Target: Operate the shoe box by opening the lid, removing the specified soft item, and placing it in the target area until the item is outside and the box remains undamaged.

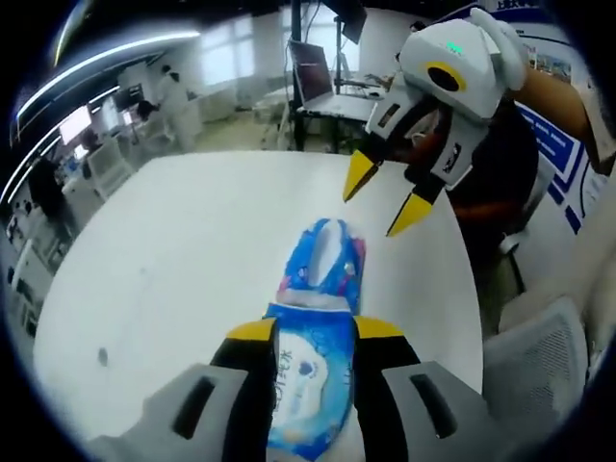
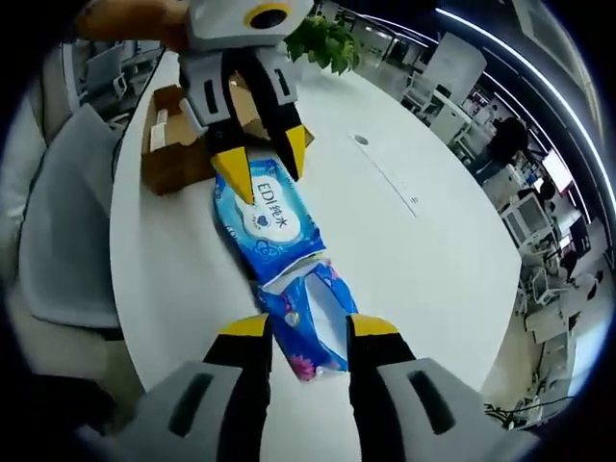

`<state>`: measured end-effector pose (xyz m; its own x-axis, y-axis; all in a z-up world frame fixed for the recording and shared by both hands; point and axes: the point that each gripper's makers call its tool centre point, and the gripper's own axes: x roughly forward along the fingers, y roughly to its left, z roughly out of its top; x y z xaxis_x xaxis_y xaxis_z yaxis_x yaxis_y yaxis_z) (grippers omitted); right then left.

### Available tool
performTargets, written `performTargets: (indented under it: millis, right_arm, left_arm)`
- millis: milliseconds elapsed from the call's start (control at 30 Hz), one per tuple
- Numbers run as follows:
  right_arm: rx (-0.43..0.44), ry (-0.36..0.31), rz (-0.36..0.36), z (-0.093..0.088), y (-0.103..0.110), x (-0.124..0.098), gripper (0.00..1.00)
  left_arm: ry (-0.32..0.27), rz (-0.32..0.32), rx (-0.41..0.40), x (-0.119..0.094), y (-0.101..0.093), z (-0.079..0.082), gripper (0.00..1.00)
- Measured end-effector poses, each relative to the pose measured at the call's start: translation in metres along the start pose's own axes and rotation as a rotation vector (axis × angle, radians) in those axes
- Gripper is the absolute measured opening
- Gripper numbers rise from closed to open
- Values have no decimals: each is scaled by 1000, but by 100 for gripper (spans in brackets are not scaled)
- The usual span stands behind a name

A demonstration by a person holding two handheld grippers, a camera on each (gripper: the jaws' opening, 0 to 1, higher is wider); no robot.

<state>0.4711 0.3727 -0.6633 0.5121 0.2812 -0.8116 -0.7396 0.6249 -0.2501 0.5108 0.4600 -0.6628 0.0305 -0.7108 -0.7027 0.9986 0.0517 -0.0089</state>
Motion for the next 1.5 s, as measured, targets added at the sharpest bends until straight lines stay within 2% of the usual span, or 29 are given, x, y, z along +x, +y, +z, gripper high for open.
performTargets:
  millis: [200, 567, 667, 800, 1167, 1267, 1500]
  right_arm:
    - [23, -35, 10, 21, 11, -4, 32]
    - [-2, -63, 55, 53, 35, 1, 38]
    - [-12, -65, 63, 62, 41, 3, 39]
    - [-16, -86, 75, 77, 48, 5, 40]
    - [-51, -124, 136, 112, 75, 17, 43]
    - [-65, -127, 153, 119, 83, 21, 44]
    - [-91, -136, 192, 134, 100, 31, 45]
  left_arm:
    - [-13, 20, -19, -26, -3, -13, 34]
    - [-44, 94, -75, -78, 3, -34, 39]
    - [-62, 134, -120, -93, 9, -42, 40]
    - [-77, 157, -159, -106, 10, -53, 40]
    - [-57, 237, -217, -147, 10, -101, 45]
    - [-77, 290, -260, -160, 16, -113, 44]
    - [-88, 349, -331, -183, 21, -140, 44]
